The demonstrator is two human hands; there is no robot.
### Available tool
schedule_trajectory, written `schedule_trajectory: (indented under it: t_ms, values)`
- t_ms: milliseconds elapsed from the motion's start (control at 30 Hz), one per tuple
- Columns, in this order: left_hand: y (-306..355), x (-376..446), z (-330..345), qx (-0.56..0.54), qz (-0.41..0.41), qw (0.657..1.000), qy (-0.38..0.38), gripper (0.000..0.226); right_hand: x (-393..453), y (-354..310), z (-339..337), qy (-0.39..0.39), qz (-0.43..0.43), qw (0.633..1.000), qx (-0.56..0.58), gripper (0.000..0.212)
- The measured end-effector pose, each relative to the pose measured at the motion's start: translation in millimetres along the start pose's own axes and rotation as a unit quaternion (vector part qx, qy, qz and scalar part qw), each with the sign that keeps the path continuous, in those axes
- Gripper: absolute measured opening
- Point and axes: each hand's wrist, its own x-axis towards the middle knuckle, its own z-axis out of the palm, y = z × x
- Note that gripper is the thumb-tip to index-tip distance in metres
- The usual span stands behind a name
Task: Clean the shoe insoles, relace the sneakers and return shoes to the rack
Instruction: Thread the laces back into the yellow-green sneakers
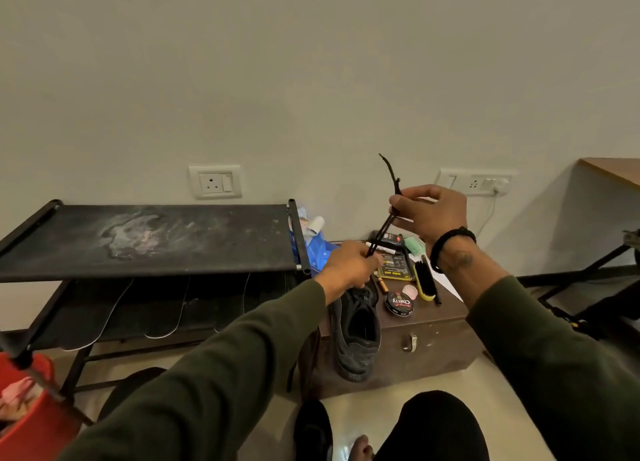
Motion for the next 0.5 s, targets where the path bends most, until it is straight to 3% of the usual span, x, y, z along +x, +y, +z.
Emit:
schedule_trajectory:
  t_ms: [100,200,367,500]
  values:
    - [-4,8,-18,-0.009,0.005,1.0,0.017,0.022,23,20,-16,0.052,-0.104,0.958,-0.263,0.011]
    - [-9,8,-25,0.018,0.051,0.998,0.022,0.015,24,47,-17,-0.013,-0.132,0.927,-0.351,0.009]
    - [-17,12,-17,-0.024,0.108,0.993,0.05,0.013,9,95,-7,-0.255,-0.072,0.919,-0.291,0.02]
    - [-19,17,-10,-0.063,0.069,0.993,0.07,0.018,-5,108,-4,-0.309,0.106,0.939,-0.107,0.033]
